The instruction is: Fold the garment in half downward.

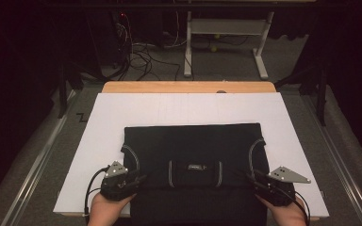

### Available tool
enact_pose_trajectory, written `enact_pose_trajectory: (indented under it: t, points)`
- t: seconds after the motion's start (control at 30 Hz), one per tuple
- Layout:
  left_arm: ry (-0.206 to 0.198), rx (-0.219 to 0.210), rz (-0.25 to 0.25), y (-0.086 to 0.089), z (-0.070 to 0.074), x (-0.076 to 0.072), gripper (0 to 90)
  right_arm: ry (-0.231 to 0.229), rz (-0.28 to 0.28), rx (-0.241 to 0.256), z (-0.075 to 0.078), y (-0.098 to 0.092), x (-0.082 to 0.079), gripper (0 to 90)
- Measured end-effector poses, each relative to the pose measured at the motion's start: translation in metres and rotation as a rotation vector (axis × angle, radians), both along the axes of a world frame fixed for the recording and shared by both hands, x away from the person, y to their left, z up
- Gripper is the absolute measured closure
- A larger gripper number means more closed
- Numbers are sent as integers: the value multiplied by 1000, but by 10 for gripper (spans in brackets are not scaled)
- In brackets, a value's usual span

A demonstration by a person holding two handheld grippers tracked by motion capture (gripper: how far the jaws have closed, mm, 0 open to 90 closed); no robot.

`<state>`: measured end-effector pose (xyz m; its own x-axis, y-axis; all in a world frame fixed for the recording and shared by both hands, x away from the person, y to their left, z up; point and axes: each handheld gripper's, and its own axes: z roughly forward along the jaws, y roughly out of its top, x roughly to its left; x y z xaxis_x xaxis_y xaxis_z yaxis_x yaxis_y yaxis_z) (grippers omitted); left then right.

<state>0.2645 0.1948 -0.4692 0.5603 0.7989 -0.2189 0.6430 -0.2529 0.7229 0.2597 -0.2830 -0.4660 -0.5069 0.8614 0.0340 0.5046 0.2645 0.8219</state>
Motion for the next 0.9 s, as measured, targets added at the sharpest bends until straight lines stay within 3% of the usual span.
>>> enact_pose_trajectory:
  t: [0.13,0.17,0.3,0.43,0.53,0.7,0.9]
  points:
    - [-30,-25,-4,-2,16,5,438,-35,0,22,12,2,3,472]
    - [-39,-15,-10,-5,21,7,437,-41,6,22,17,4,5,465]
    - [-40,-19,-33,-20,36,21,421,-62,50,-6,32,20,15,463]
    - [-38,10,-64,-46,44,38,421,-43,89,-23,38,43,30,484]
    - [-3,-10,-70,-63,42,52,422,-6,106,-31,36,59,43,498]
    - [66,45,-76,-88,29,69,424,77,126,-61,26,81,61,548]
    - [127,75,-100,-102,14,74,457,154,134,-69,12,94,70,561]
